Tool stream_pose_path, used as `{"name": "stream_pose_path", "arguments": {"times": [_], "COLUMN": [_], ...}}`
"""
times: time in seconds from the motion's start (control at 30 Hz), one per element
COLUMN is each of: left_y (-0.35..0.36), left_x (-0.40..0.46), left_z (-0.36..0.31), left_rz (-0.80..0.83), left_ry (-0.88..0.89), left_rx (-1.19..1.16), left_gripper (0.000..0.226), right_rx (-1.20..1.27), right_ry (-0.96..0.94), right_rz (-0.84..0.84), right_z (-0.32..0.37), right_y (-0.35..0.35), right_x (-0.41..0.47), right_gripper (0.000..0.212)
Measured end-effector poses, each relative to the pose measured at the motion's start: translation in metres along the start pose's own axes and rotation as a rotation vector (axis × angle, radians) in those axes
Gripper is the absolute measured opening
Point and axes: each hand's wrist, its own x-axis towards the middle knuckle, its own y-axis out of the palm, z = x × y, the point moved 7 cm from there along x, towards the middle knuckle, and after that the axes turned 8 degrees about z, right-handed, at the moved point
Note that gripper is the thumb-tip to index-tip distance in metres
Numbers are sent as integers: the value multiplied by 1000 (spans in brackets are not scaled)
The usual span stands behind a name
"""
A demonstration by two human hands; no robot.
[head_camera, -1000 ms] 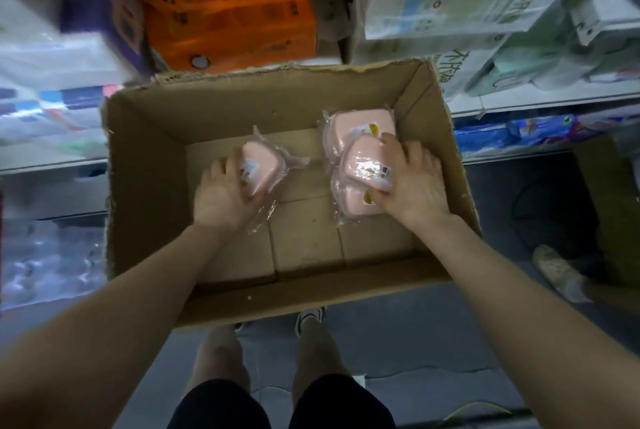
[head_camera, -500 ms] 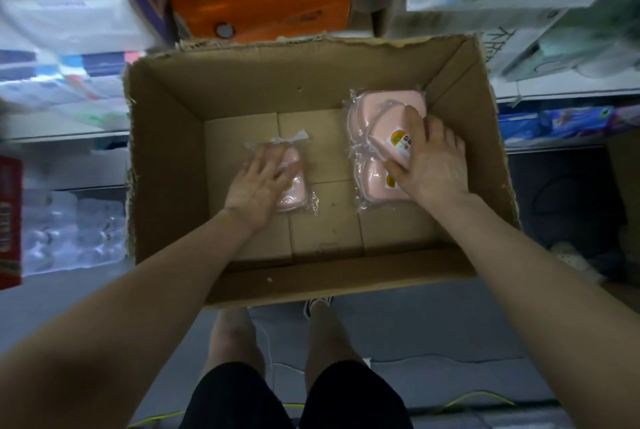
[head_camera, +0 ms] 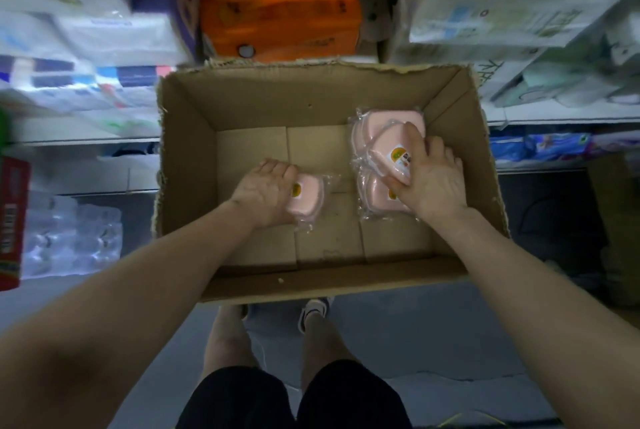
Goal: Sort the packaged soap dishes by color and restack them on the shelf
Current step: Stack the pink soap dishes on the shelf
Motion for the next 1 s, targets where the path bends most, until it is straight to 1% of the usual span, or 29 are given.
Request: {"name": "stream_pose_path", "arguments": {"times": [0.07,0.23,0.33,0.43,0.57,0.7,0.87,1.0], "left_y": [-13,-61,-94,-122,-155,-187,-221,-238], "left_x": [-21,-82,-124,-164,-223,-283,-337,-361], "left_z": [9,25,40,59,93,139,203,258], "left_rz": [-76,-336,-519,-672,-827,-989,-1094,-1103], "left_ry": [-46,-75,-130,-200,-321,-411,-517,-556], "left_rx": [-125,-233,-249,-269,-289,-237,-258,-279], "left_gripper": [87,88,87,88,90,83,83,82], "right_rx": [8,76,63,44,45,38,15,10], "right_ry": [-46,-218,-348,-464,-584,-723,-775,-773], "right_rz": [-32,-188,-285,-381,-492,-592,-659,-636], "right_z": [12,52,82,115,161,215,277,324], "right_y": [-16,-76,-118,-164,-226,-283,-335,-362], "right_x": [-8,-27,-36,-43,-51,-57,-50,-28], "right_gripper": [91,87,85,88,88,87,87,89]}}
